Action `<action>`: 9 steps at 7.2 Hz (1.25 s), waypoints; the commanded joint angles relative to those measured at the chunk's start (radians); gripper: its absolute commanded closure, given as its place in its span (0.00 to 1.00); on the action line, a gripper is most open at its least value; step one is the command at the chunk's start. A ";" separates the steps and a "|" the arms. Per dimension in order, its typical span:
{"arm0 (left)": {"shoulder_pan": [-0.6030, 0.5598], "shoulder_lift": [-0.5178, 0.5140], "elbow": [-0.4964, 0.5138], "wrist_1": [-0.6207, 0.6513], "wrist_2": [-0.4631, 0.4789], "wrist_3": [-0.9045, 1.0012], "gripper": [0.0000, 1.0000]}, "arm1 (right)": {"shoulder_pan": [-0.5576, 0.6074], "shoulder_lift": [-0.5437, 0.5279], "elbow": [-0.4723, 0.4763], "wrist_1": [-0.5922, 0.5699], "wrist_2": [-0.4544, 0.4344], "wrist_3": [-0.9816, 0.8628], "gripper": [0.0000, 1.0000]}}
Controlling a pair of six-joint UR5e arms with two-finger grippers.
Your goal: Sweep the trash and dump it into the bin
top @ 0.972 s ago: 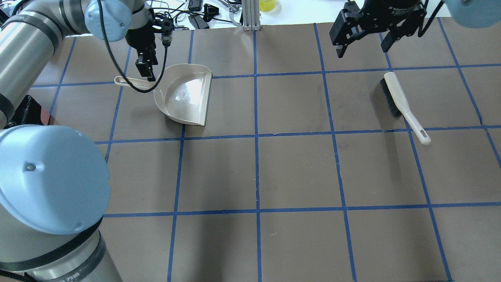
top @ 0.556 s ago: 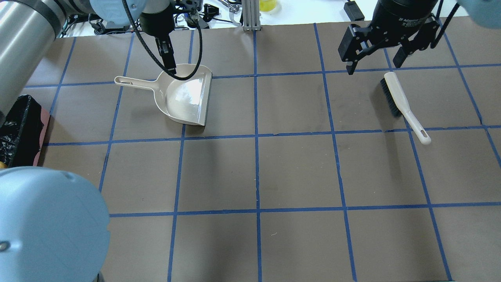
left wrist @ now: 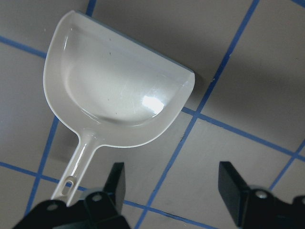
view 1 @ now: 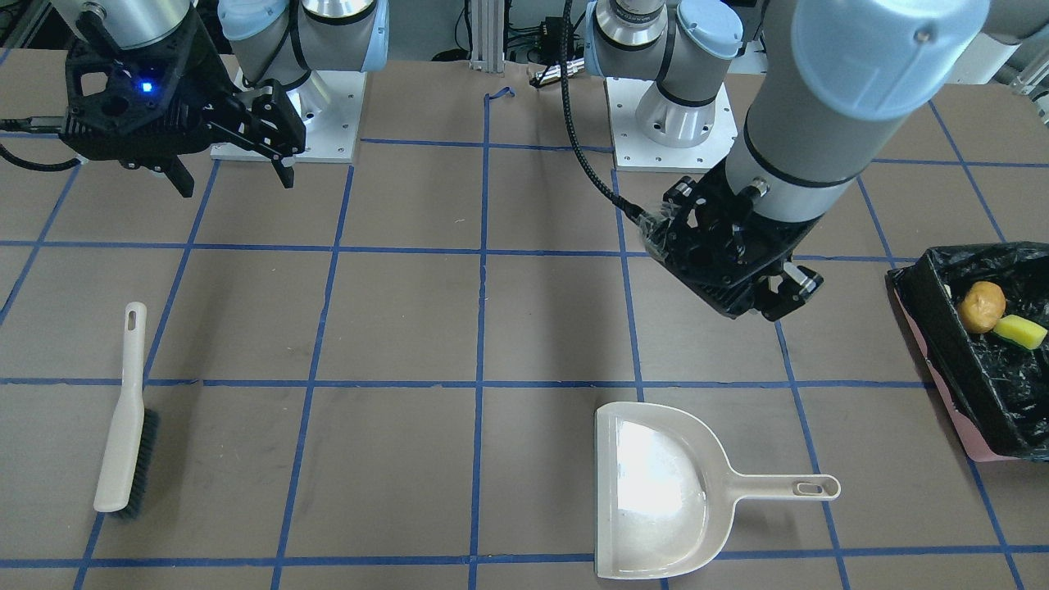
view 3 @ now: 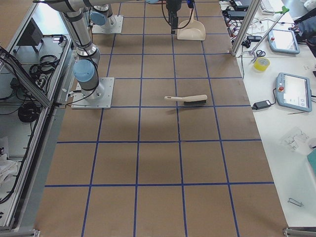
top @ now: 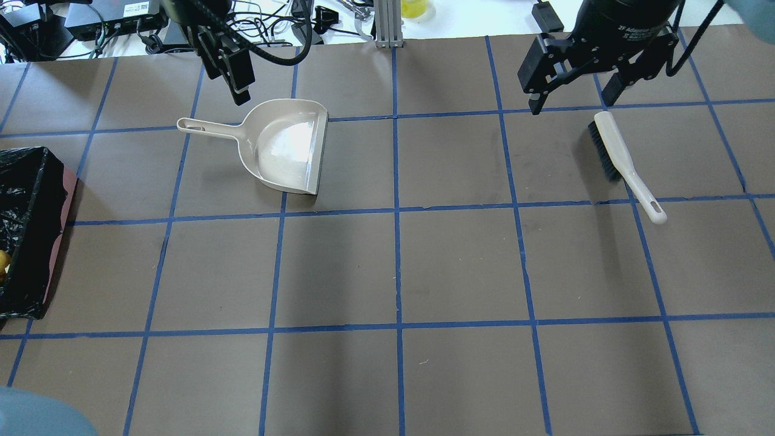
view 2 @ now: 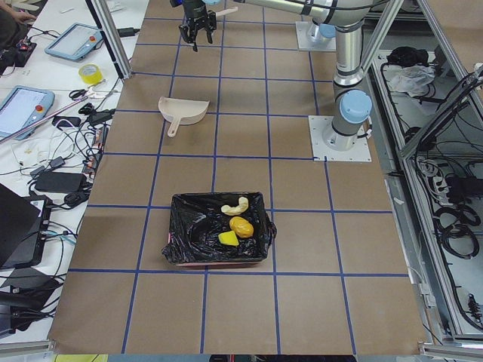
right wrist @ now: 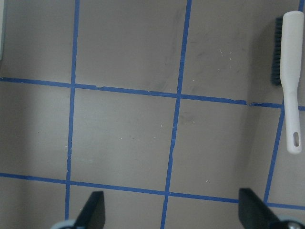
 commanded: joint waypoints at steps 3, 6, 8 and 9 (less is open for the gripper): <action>0.091 0.183 -0.076 -0.146 -0.013 -0.162 0.29 | 0.001 -0.004 -0.009 0.002 -0.008 -0.010 0.00; 0.118 0.263 -0.182 -0.074 -0.036 -0.207 0.29 | -0.002 -0.005 -0.012 0.012 -0.066 -0.015 0.00; 0.118 0.298 -0.236 -0.044 -0.066 -0.276 0.29 | 0.000 -0.012 -0.010 0.004 -0.048 -0.015 0.00; 0.119 0.310 -0.254 -0.044 -0.068 -0.319 0.29 | 0.000 -0.013 -0.010 0.001 -0.045 -0.005 0.00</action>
